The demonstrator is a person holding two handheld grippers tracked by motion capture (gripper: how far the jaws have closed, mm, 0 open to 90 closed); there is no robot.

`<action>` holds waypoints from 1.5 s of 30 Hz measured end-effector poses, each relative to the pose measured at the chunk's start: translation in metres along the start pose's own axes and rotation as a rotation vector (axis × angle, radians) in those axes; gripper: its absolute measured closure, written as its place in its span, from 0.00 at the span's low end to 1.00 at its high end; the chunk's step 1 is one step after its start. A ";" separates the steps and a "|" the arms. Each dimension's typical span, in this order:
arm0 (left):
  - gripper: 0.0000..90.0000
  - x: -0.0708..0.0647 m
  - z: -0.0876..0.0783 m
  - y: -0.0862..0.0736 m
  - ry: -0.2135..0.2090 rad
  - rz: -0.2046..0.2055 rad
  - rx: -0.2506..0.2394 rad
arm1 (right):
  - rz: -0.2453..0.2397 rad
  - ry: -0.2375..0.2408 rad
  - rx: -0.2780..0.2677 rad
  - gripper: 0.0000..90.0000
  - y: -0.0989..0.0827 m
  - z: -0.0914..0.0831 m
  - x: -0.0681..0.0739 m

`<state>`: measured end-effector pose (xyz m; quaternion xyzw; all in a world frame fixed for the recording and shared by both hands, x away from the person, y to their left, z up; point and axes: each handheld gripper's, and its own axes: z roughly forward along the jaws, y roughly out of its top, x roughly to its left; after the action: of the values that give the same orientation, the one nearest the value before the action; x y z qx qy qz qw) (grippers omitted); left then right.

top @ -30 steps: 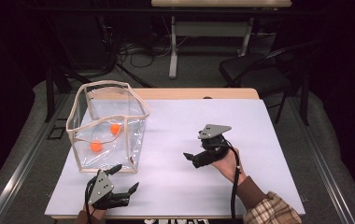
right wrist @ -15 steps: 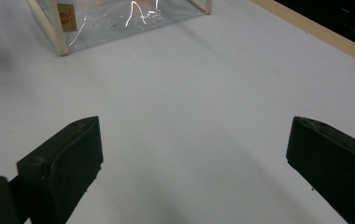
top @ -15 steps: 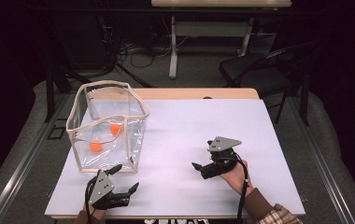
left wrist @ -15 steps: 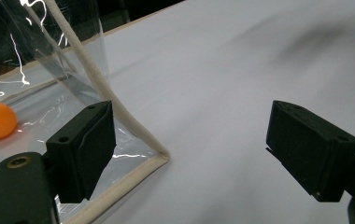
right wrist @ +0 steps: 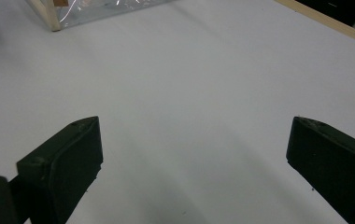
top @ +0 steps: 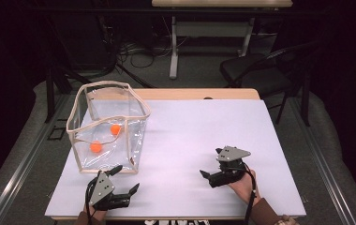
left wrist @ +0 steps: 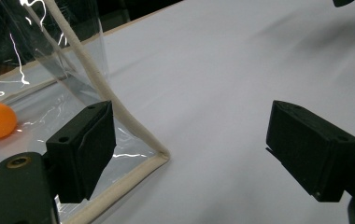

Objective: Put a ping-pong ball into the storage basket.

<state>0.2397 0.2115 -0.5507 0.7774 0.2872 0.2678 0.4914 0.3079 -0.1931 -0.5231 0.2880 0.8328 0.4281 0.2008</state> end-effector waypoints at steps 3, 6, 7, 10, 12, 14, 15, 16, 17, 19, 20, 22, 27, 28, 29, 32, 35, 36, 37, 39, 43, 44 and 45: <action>0.18 0.000 0.000 0.000 0.000 0.002 0.001 | 0.008 -0.007 -0.008 0.03 -0.005 -0.003 0.000; 0.18 0.000 0.000 0.000 0.001 0.001 0.001 | 0.010 -0.014 -0.010 0.04 -0.011 -0.006 0.001; 0.18 0.000 0.000 0.000 0.001 -0.002 0.003 | 0.010 -0.014 -0.013 0.04 -0.012 -0.006 0.001; 0.18 0.000 0.000 0.000 0.001 0.000 0.000 | 0.005 -0.016 -0.019 0.03 -0.015 -0.009 0.002; 0.18 0.000 0.000 0.000 0.002 0.000 0.001 | -0.001 -0.019 -0.026 0.03 -0.016 -0.011 0.004; 0.18 0.000 0.000 0.000 0.001 0.001 0.001 | 0.000 -0.022 -0.030 0.03 -0.017 -0.013 0.004; 0.18 0.000 0.000 0.000 0.002 0.000 0.002 | 0.001 -0.024 -0.033 0.03 -0.018 -0.015 0.004; 0.18 0.000 0.000 0.000 0.002 -0.001 0.001 | 0.002 -0.026 -0.038 0.03 -0.019 -0.016 0.004; 0.18 0.000 0.000 0.000 0.001 0.000 0.001 | 0.003 -0.025 -0.039 0.03 -0.020 -0.017 0.004; 0.18 0.000 0.000 0.000 0.000 0.002 0.002 | 0.002 -0.025 -0.046 0.03 -0.023 -0.020 0.005; 0.18 0.000 0.000 0.000 0.000 0.001 0.002 | -0.001 -0.028 -0.051 0.03 -0.024 -0.022 0.005; 0.18 0.000 0.000 0.000 0.001 0.000 0.004 | 0.001 -0.026 -0.052 0.01 -0.027 -0.024 0.006; 0.18 0.000 0.000 0.000 0.002 0.000 0.005 | 0.003 -0.034 -0.065 0.00 -0.034 -0.032 0.007; 0.18 0.000 0.000 0.000 0.002 0.000 0.005 | 0.001 -0.039 -0.066 0.00 -0.035 -0.034 0.007; 0.18 0.000 0.000 0.000 0.003 0.003 0.005 | -0.002 -0.040 -0.070 0.00 -0.036 -0.035 0.008; 0.18 0.000 0.000 0.000 0.003 0.000 0.005 | -0.009 -0.047 -0.073 0.00 -0.040 -0.039 0.010; 0.18 0.000 0.000 0.000 0.003 0.000 0.004 | -0.022 -0.050 -0.091 0.00 -0.044 -0.044 0.013; 0.18 0.000 0.001 0.000 0.003 -0.001 0.003 | -0.025 -0.051 -0.100 0.00 -0.045 -0.046 0.014; 0.18 0.000 0.000 0.000 0.002 0.000 0.004 | -0.030 -0.057 -0.104 0.00 -0.046 -0.047 0.015; 0.18 0.000 0.001 0.000 0.002 0.002 0.004 | -0.037 -0.066 -0.114 0.00 -0.049 -0.050 0.016; 0.18 0.000 0.000 0.000 0.000 0.002 0.003 | -0.030 -0.077 -0.126 0.00 -0.053 -0.052 0.017; 0.18 0.000 0.000 0.000 0.000 0.001 0.003 | -0.033 -0.079 -0.126 0.00 -0.053 -0.052 0.017; 0.18 0.000 0.000 0.000 0.000 0.001 0.003 | -0.036 -0.081 -0.127 0.00 -0.053 -0.052 0.018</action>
<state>0.2399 0.2113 -0.5513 0.7783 0.2873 0.2676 0.4900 0.2477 -0.2375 -0.5396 0.2769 0.8001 0.4643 0.2599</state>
